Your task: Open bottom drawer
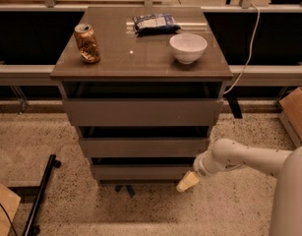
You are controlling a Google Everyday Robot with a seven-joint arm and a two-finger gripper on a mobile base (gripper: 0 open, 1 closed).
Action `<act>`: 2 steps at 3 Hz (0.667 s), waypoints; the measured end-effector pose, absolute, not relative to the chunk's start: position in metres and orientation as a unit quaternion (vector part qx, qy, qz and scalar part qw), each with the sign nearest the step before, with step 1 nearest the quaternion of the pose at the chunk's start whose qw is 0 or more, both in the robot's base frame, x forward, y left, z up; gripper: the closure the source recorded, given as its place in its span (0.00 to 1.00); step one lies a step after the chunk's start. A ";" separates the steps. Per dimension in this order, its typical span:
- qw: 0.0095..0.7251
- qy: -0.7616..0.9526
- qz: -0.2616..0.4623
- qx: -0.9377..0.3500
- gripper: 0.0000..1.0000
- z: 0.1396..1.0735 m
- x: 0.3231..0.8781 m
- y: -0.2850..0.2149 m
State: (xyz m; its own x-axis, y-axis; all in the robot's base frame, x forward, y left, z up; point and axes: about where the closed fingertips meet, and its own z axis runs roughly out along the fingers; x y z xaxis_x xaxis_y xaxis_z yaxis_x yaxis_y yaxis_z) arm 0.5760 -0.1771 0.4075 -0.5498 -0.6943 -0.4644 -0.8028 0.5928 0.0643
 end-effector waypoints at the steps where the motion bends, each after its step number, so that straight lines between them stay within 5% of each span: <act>1: 0.199 0.870 0.137 -0.431 0.00 0.406 0.575 -0.177; 2: 0.213 0.871 0.139 -0.419 0.00 0.392 0.578 -0.170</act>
Offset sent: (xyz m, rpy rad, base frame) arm 0.0076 0.0145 -0.0343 0.0523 -0.0513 -0.0644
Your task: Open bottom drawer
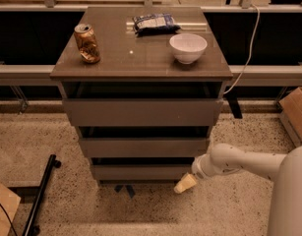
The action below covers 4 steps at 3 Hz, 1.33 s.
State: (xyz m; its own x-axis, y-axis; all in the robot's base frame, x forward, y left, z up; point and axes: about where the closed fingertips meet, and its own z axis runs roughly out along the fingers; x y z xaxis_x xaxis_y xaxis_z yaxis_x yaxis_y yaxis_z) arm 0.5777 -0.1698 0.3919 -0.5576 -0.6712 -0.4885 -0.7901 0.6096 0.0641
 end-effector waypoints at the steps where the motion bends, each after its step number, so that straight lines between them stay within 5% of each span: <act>1: 0.233 0.874 0.137 -0.405 0.00 0.378 0.586 -0.168; 4: 0.239 0.872 0.181 -0.387 0.00 0.308 0.624 -0.160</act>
Offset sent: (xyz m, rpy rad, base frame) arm 0.0339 -0.0016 -0.0458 0.0995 -0.0904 -0.0787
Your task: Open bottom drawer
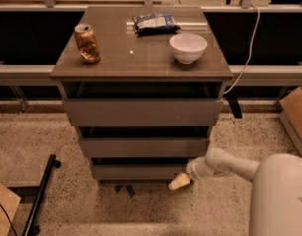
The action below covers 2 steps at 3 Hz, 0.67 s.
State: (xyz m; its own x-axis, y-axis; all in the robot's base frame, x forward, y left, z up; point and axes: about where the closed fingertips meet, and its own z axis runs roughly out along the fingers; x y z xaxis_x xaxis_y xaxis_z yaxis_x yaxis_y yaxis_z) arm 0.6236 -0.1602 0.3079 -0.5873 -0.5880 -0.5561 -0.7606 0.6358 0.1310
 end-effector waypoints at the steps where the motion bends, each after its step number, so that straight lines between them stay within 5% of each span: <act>1: 0.240 0.868 0.201 -0.386 0.00 0.290 0.636 -0.153; 2: 0.239 0.863 0.222 -0.386 0.00 0.271 0.650 -0.145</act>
Offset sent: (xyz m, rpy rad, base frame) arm 0.0515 0.0177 -0.0566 0.1195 0.0374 0.0297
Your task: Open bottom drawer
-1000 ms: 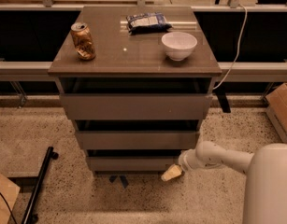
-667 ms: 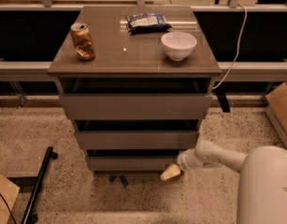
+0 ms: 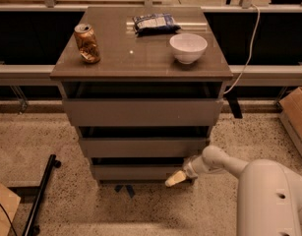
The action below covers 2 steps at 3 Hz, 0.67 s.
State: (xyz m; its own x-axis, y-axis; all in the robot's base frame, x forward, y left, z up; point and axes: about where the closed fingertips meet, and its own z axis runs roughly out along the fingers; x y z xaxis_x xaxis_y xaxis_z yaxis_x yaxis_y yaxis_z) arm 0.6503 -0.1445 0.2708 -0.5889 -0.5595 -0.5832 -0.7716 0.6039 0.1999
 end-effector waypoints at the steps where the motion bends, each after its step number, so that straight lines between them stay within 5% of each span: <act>1: 0.243 0.858 0.243 -0.383 0.00 0.254 0.666 -0.141; 2: 0.250 0.858 0.239 -0.380 0.00 0.256 0.676 -0.145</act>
Offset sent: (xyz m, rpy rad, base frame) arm 0.0143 0.0040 -0.0156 0.0393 0.0066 0.0071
